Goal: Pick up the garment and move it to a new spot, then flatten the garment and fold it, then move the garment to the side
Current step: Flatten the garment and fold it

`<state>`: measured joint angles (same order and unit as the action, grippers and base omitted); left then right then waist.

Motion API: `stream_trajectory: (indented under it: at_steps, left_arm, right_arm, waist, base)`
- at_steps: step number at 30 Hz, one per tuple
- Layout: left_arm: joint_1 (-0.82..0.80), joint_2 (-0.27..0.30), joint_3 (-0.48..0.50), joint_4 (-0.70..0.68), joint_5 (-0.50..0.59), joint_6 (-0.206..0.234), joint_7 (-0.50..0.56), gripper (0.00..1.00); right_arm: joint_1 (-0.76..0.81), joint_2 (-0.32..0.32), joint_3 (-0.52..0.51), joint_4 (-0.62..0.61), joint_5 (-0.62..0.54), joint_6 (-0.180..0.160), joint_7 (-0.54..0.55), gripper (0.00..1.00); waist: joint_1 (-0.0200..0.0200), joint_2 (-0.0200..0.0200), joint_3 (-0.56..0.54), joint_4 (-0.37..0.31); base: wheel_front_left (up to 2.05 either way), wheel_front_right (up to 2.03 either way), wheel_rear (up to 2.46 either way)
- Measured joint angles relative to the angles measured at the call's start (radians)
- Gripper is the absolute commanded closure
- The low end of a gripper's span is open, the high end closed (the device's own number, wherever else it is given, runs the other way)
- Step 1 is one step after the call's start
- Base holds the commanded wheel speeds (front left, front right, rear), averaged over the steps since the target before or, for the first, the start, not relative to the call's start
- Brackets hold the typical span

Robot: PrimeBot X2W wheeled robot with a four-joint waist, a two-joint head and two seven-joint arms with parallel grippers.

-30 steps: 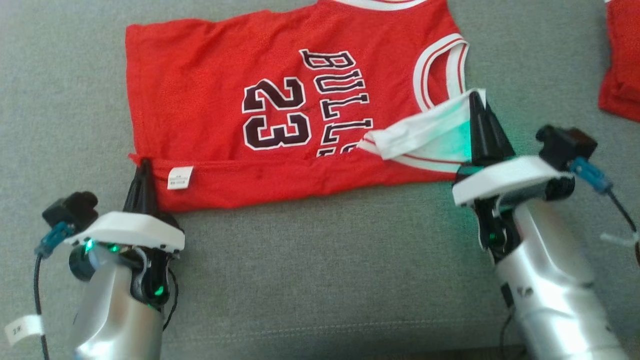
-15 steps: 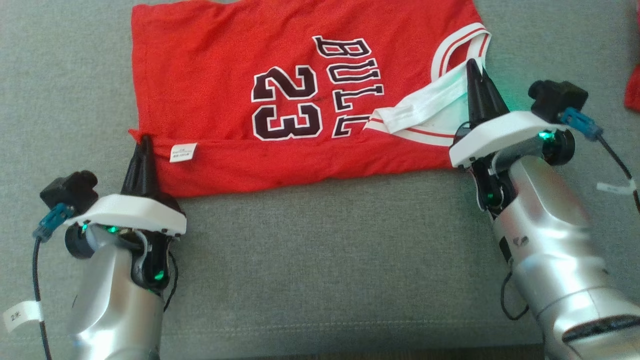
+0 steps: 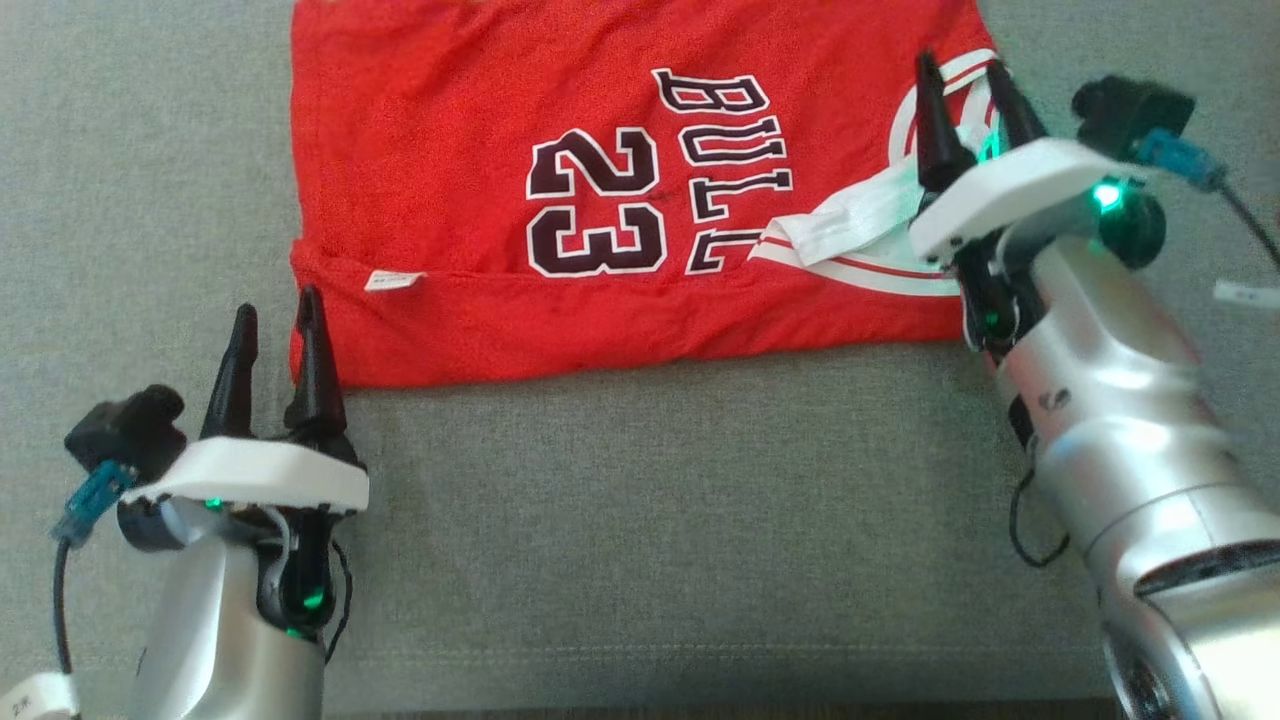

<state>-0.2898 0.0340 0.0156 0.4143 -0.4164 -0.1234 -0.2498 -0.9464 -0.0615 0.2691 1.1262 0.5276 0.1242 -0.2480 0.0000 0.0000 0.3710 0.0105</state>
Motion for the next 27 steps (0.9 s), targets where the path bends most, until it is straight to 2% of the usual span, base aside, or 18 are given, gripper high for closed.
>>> stream_trajectory:
  at_steps: [5, 12, 21, 27]
  left_arm:
    - [0.046, 0.0, 0.002, -0.048, 0.0, 0.001, 0.0, 0.0]
    - [0.135, 0.009, 0.0, -0.062, -0.007, 0.002, 0.029, 0.0]
    - [0.168, 0.035, 0.043, -0.138, -0.063, 0.047, 0.144, 0.0]
    - [0.157, 0.057, 0.077, -0.163, -0.088, 0.097, 0.209, 0.0]
  right_arm:
    - [-0.032, -0.001, -0.029, -0.068, -0.033, 0.0, 0.0, 0.0]
    - [0.032, -0.002, -0.05, -0.277, -0.119, 0.0, -0.003, 0.0]
    - [0.236, -0.001, -0.051, -0.556, -0.151, 0.0, -0.003, 0.0]
    - [0.338, -0.001, -0.037, -0.696, -0.16, 0.0, -0.003, 0.0]
  waist:
    - [0.0, 0.0, -0.006, -0.006]
    - [0.0, 0.0, -0.021, -0.039]
    - [0.0, 0.0, -0.001, -0.092]
    - [0.0, 0.0, 0.017, -0.132]
  base:
    - [0.0, 0.0, 0.0]
    - [0.0, 0.0, 0.0]
    - [0.0, 0.0, 0.0]
    - [0.0, 0.0, 0.0]
